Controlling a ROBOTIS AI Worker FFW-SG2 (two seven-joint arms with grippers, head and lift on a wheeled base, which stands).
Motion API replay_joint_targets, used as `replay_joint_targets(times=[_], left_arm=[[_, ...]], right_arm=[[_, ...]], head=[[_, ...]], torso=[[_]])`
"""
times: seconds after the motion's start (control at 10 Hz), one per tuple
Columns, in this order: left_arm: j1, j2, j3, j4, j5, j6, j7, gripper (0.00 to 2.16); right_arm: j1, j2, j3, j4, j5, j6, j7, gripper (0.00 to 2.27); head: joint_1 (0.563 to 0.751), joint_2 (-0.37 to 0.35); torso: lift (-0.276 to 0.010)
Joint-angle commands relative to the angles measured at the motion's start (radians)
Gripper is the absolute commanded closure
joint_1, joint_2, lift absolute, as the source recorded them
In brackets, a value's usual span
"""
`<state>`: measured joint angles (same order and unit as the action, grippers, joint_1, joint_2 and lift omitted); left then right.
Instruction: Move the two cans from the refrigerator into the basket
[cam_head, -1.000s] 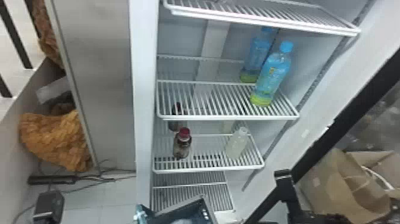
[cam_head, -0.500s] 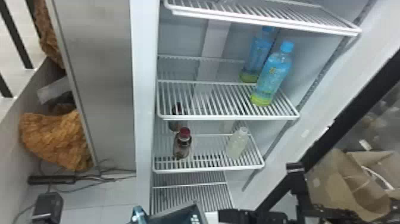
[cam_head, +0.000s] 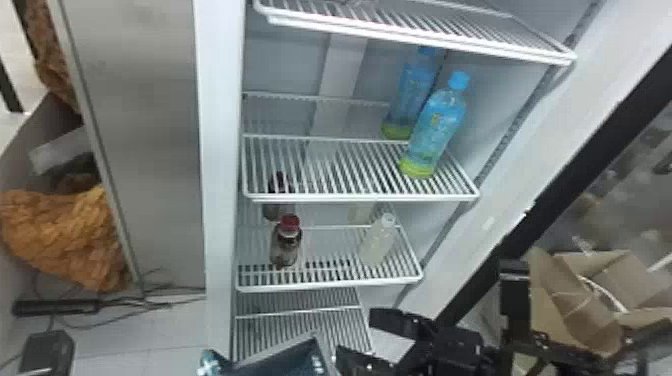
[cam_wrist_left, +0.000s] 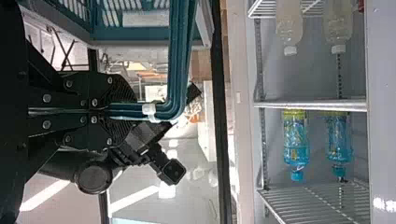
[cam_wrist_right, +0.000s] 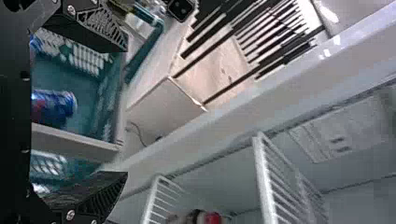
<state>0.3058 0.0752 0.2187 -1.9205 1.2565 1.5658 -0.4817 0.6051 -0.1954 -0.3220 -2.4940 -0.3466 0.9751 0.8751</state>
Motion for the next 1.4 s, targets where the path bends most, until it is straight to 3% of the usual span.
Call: replay_joint_targets(times=[0.0, 0.7, 1.3], left_arm=[[0.001, 0.000, 0.001, 0.000, 0.000, 0.005, 0.000, 1.20], [0.008, -0.005, 0.007, 0.000, 0.002, 0.005, 0.000, 1.20], [0.008, -0.006, 0.007, 0.000, 0.000, 0.005, 0.000, 1.20]], right_arm=[[0.023, 0.010, -0.019, 0.002, -0.020, -0.087, -0.013, 0.12], [0.161, 0.060, -0.127, 0.034, -0.006, -0.450, -0.093, 0.11], [0.195, 0.085, -0.131, 0.333, -0.038, -0.953, -0.125, 0.12]], head=[[0.695, -0.306], [0.695, -0.350], [0.695, -0.350]], torso=[[-0.035], [-0.035], [-0.035]])
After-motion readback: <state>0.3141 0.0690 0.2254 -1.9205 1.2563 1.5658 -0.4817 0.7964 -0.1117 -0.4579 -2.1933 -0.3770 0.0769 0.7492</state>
